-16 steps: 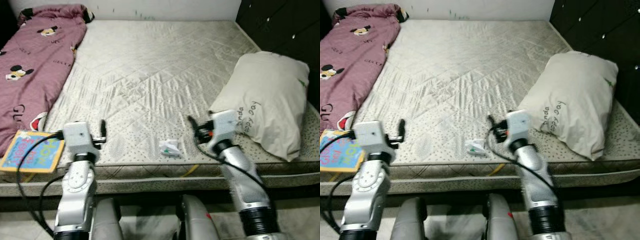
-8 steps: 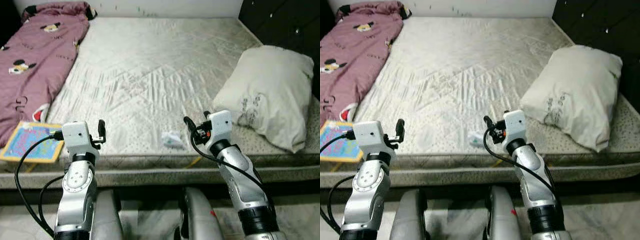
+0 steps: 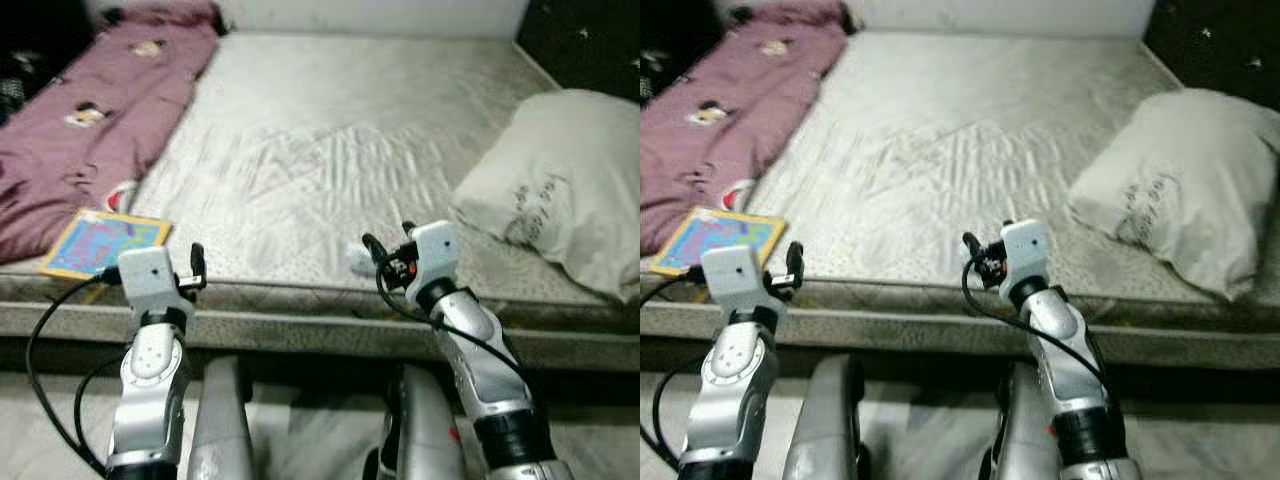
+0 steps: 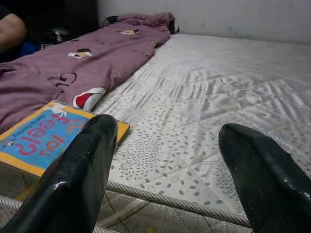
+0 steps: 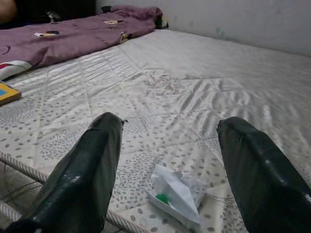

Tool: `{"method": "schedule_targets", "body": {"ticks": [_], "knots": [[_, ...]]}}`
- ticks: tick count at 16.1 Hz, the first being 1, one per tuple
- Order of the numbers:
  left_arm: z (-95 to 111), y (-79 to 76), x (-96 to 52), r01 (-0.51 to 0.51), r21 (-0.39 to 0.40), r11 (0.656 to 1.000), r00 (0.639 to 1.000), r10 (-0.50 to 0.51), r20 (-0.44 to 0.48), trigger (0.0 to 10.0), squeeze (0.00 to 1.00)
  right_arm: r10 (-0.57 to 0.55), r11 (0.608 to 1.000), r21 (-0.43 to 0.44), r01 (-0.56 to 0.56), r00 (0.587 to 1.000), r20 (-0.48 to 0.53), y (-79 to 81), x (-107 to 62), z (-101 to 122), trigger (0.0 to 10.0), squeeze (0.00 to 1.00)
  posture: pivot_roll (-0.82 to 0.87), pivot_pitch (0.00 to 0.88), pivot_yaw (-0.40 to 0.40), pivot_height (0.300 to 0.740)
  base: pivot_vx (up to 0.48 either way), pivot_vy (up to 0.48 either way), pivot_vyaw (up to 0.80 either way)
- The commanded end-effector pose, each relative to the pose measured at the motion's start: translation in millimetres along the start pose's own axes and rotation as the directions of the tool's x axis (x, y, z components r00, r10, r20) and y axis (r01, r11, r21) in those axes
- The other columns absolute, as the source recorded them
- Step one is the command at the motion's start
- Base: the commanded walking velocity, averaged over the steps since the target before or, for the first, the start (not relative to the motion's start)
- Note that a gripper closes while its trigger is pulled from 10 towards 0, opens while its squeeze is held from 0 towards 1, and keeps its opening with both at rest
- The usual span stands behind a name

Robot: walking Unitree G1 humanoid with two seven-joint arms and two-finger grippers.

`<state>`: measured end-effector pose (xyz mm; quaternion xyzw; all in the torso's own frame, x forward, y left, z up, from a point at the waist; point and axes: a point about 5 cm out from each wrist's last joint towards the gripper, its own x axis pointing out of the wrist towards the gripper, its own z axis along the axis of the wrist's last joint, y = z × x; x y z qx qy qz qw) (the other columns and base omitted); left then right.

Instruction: Clean up the room

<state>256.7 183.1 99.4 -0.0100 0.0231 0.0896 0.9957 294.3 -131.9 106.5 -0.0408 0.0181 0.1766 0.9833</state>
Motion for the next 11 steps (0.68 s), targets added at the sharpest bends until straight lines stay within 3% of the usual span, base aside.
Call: {"method": "schedule_targets", "body": {"ticks": [1,9,11], "knots": [[5.4,-3.8,1.1,0.021,-0.008,1.000,1.000,-0.020,0.022,10.0,0.00,-0.011,1.000,-0.002,0.011,1.000,0.012,-3.7,0.9,3.8,10.0,0.00,-0.04,0.000,-0.016,0.524,0.000,0.000,0.00],[4.2,-5.5,1.0,0.032,-0.012,0.999,0.999,-0.032,0.019,10.0,0.00,-0.010,1.000,0.003,0.010,1.000,0.004,-4.0,1.4,1.9,10.0,0.00,-0.05,0.000,-0.018,0.524,0.000,0.000,0.00],[1.6,-4.0,0.3,0.010,-0.001,1.000,1.000,-0.010,0.009,10.0,0.00,-0.009,1.000,-0.003,0.009,0.999,-0.040,-5.9,5.9,-0.2,10.0,0.00,-0.04,0.000,-0.018,0.524,0.000,0.000,0.00]]}}
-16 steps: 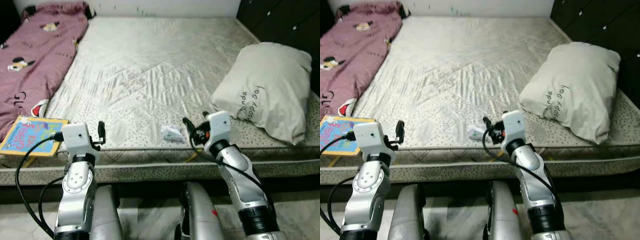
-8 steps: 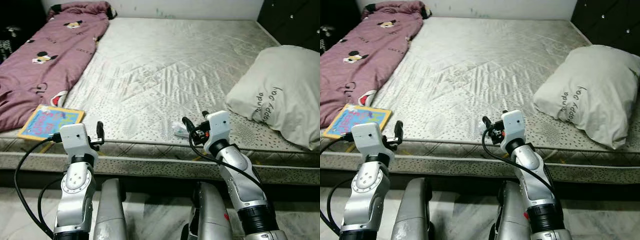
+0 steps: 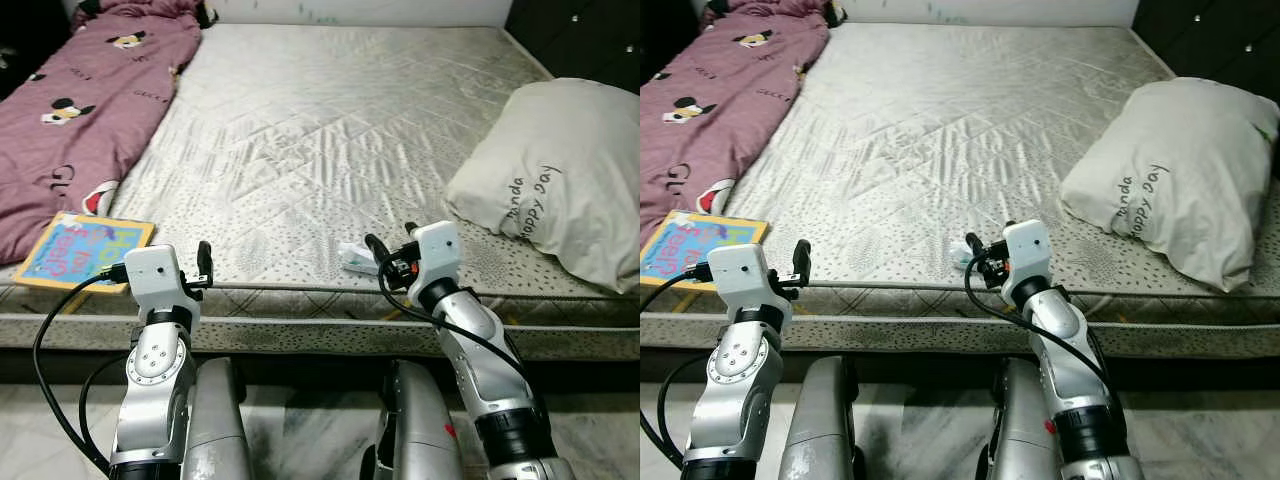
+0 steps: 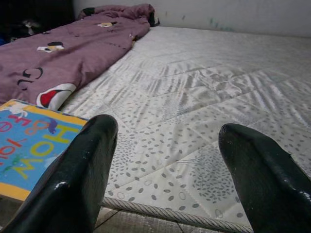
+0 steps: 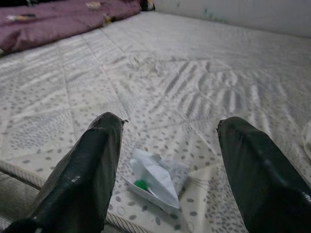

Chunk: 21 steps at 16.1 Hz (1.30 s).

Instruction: Clean up the room

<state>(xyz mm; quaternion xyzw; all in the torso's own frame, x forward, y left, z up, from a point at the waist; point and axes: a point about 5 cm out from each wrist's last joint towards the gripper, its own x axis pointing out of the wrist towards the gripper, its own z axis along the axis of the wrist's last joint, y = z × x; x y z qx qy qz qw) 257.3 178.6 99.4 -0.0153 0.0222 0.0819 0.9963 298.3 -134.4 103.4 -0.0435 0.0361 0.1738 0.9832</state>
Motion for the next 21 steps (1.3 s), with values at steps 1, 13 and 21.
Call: {"method": "schedule_targets", "body": {"ticks": [1,13,21], "knots": [[2,1.9,-0.6,-0.012,0.010,1.000,1.000,0.012,0.004,10.0,0.00,0.001,1.000,-0.008,-0.001,1.000,-0.005,-3.0,4.9,5,10.0,0.00,-0.03,0.000,-0.018,0.524,0.000,0.000,0.00],[7,12.7,-62.9,-0.019,0.072,0.997,0.998,0.024,-0.064,10.0,0.00,0.203,0.968,-0.103,-0.230,0.954,-0.219,42.6,55.0,-22,10.0,0.00,0.15,0.143,-0.043,0.524,0.000,0.000,0.00],[22,-8.0,-76.5,0.072,0.088,0.994,0.995,-0.066,-0.070,10.0,0.00,0.000,0.977,-0.210,-0.026,0.992,-0.124,9.3,75.2,5,10.0,0.00,0.15,0.205,-0.049,0.524,0.000,0.000,0.00]]}}
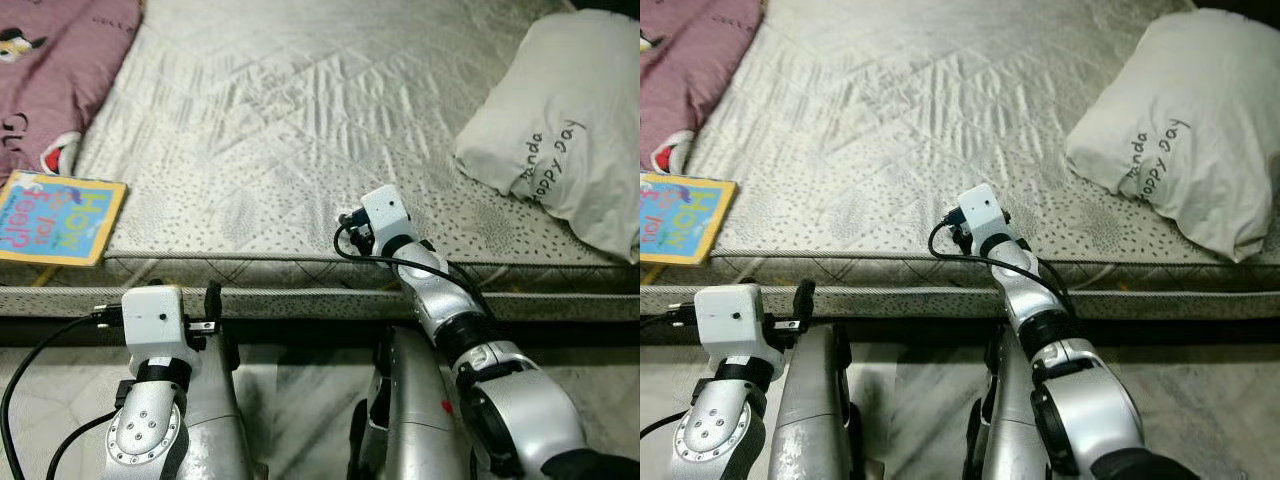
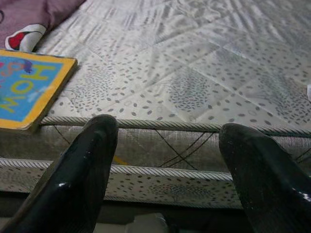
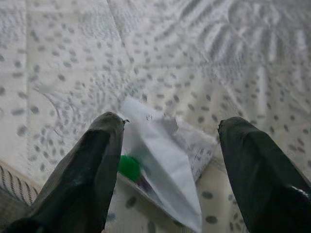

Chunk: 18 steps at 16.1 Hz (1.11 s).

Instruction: Clean up the room

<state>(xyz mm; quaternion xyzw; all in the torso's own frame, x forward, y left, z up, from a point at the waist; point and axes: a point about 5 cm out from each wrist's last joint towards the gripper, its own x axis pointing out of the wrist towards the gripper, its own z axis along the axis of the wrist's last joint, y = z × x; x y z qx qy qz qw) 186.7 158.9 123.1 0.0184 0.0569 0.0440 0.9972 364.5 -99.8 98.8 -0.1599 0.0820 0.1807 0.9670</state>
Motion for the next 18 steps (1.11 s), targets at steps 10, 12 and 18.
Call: {"method": "schedule_targets", "body": {"ticks": [10,12,18], "knots": [[-1,3.2,-6.7,-0.040,-0.005,0.999,0.999,0.040,-0.034,10.0,0.00,0.080,0.993,-0.080,-0.084,0.995,-0.053,20.6,9.4,3,0.0,0.00,0.15,0.237,-0.091,0.524,0.000,0.000,0.00],[-2,3.0,-3.1,-0.048,-0.008,0.999,0.998,0.048,-0.033,10.0,0.00,0.082,0.993,-0.076,-0.085,0.996,-0.045,21.8,9.4,2,0.0,0.00,0.14,0.226,-0.094,0.524,0.000,0.000,0.00],[-1,0.7,2.9,-0.044,-0.015,0.999,0.999,0.044,-0.021,10.0,0.00,0.068,0.995,-0.073,-0.071,0.997,-0.047,15.6,8.6,1,0.0,0.00,0.14,0.199,-0.093,0.524,0.000,0.000,0.00]]}}
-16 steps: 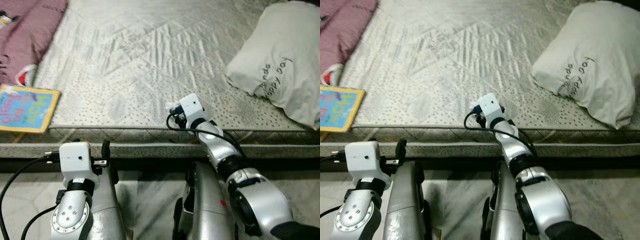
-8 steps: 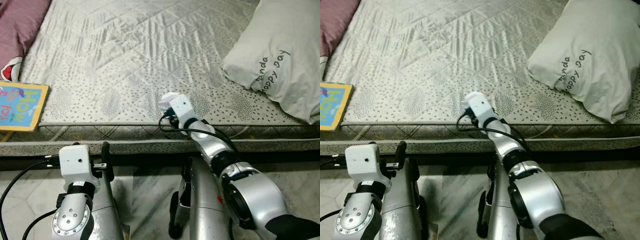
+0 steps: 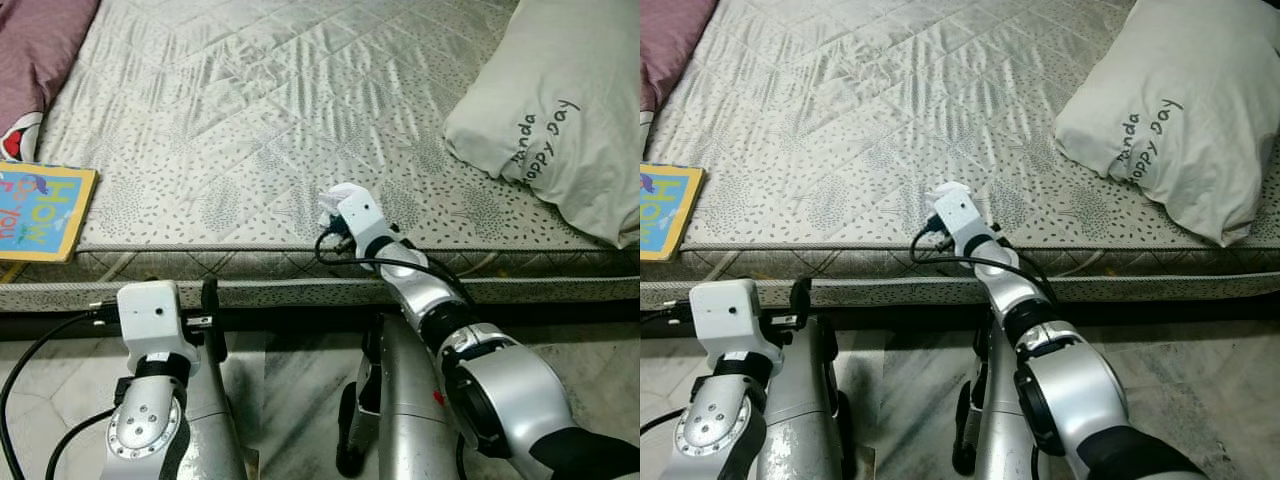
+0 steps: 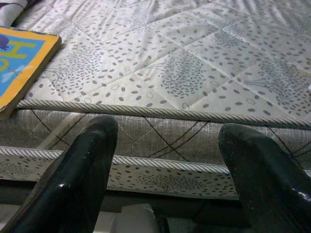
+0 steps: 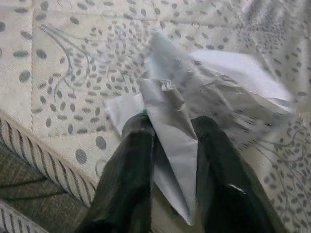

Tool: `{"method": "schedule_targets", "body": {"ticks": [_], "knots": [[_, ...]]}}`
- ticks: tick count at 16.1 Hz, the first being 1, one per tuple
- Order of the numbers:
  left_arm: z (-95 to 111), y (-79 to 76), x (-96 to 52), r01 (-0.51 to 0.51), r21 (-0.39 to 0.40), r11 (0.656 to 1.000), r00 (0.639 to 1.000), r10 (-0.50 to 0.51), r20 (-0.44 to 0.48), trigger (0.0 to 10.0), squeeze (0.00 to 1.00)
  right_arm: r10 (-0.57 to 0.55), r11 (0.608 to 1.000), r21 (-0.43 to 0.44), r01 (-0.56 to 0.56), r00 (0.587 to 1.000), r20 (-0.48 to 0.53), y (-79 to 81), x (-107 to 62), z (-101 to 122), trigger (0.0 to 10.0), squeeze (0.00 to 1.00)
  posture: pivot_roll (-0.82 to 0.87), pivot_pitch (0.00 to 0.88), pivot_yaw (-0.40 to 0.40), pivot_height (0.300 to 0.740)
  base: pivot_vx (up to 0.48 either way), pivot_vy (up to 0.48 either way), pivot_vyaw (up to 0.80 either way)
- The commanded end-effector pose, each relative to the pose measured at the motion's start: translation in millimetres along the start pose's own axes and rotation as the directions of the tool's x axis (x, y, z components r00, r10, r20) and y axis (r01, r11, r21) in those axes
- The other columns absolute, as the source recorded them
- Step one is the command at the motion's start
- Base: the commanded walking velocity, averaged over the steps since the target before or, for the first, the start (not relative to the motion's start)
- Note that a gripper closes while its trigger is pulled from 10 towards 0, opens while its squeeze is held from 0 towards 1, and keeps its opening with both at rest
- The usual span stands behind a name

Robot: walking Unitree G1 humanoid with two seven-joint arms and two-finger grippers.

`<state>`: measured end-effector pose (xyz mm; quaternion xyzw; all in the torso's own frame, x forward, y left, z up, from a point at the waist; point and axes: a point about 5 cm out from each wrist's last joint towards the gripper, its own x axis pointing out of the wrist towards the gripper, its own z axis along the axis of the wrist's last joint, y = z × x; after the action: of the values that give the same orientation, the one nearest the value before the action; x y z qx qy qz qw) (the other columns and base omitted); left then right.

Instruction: Clean up the room

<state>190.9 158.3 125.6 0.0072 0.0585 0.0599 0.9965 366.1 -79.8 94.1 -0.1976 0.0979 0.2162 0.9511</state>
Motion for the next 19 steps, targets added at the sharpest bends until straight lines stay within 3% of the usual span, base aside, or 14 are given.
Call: {"method": "schedule_targets", "body": {"ticks": [1,9,15,19], "knots": [[-4,2.4,0.4,-0.015,0.009,1.000,1.000,0.015,-0.014,10.0,0.00,-0.005,1.000,0.004,0.006,1.000,-0.008,-2.8,-0.2,-1,0.0,0.00,0.14,0.195,-0.092,0.524,0.000,0.000,0.00],[0,2.3,15.9,-0.007,0.017,1.000,1.000,0.006,0.022,10.0,0.00,-0.008,1.000,0.003,0.008,1.000,0.019,-4.8,2.4,8,0.0,0.00,0.14,0.125,-0.083,0.524,0.000,0.000,0.00],[10,3.0,53.0,0.009,0.025,1.000,0.995,-0.011,0.098,10.0,0.00,-0.042,0.999,0.003,0.041,0.994,0.098,-22.0,8.3,41,0.0,0.00,0.10,0.000,-0.059,0.524,0.000,0.000,0.00],[21,-0.1,83.7,0.022,0.022,1.000,0.986,-0.025,0.164,10.0,0.00,-0.094,0.976,0.211,0.059,0.982,0.161,-47.6,0.5,40,0.0,0.00,0.04,0.000,-0.025,0.524,0.000,0.000,0.00]]}}
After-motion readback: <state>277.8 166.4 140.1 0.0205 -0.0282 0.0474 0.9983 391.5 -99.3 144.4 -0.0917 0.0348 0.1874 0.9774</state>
